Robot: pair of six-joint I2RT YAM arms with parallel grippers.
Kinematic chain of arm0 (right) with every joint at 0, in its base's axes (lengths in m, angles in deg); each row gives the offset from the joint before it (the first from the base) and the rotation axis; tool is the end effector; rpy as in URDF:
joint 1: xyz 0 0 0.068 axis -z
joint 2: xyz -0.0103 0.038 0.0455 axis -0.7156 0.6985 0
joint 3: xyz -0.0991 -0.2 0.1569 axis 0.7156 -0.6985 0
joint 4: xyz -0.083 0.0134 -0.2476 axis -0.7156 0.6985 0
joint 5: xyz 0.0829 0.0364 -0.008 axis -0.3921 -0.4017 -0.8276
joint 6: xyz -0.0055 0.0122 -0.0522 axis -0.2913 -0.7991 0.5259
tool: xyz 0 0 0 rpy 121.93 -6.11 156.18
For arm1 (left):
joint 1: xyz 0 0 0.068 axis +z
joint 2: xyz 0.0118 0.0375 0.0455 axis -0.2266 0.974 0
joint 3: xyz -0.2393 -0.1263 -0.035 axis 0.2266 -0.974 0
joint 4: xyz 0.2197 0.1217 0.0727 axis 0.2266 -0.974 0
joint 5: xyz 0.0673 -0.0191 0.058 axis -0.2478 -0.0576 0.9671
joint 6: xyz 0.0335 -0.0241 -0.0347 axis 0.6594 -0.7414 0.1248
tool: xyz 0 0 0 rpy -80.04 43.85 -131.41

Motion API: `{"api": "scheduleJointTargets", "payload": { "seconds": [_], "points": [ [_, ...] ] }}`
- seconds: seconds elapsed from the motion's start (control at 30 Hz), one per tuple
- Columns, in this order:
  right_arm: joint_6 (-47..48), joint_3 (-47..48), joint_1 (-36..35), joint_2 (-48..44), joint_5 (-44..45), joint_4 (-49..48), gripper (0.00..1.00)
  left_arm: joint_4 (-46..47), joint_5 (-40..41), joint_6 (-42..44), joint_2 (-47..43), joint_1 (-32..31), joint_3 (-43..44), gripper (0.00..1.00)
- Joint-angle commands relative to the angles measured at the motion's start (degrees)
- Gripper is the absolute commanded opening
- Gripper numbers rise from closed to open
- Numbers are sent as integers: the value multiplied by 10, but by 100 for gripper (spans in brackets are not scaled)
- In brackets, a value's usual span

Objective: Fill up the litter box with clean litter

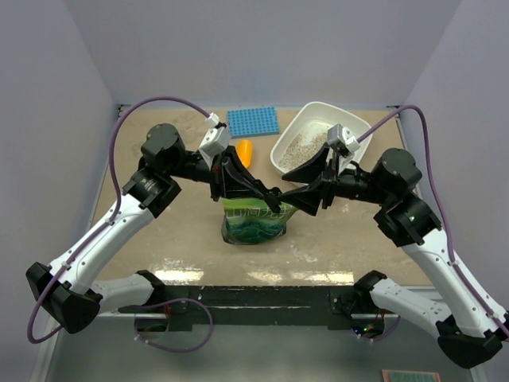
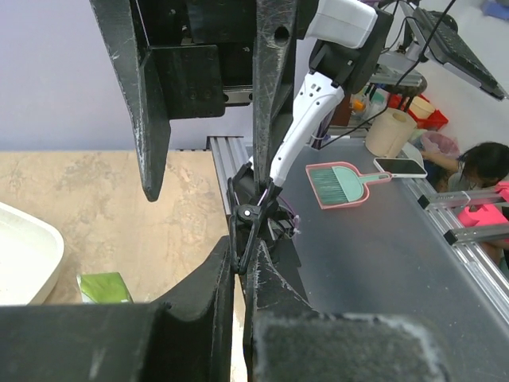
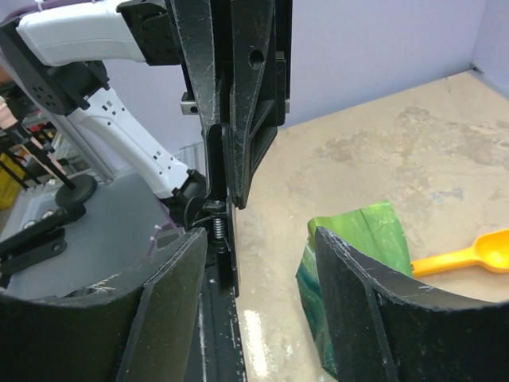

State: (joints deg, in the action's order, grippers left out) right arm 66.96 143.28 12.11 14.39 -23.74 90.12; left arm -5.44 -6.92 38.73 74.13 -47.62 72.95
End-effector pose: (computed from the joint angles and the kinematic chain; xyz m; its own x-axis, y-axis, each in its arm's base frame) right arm 0.1325 0.1178 0.4441 -0.2191 0.1044 -0.9701 -0.9530 0.1906 0.2357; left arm 0.1827 -0.1657 0.4358 -0.2208 -0.0059 -0.9753 0.9519 -0.2190 -0.2142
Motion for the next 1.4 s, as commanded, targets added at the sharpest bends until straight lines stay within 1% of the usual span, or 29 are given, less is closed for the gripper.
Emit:
{"api": "scheduleJointTargets", "payload": {
  "seconds": [0.0,0.17,0.33,0.53,0.67,1.1,1.37],
  "points": [
    [77,51,-3,-9,-24,84,64,-61,38,39,10,2,49,0],
    [102,76,-3,4,-9,116,66,-118,58,58,17,2,65,0],
    [103,93,-3,11,-18,114,66,-159,80,71,22,2,80,0],
    [97,96,-3,28,-12,103,66,-183,80,85,21,2,92,0],
    [99,96,-4,37,-4,100,66,-189,79,87,18,2,94,0],
    [95,78,-4,46,-16,88,65,-198,77,96,19,3,106,0],
    [88,64,-3,45,-22,75,62,-195,73,91,19,2,106,0]
  ]
}}
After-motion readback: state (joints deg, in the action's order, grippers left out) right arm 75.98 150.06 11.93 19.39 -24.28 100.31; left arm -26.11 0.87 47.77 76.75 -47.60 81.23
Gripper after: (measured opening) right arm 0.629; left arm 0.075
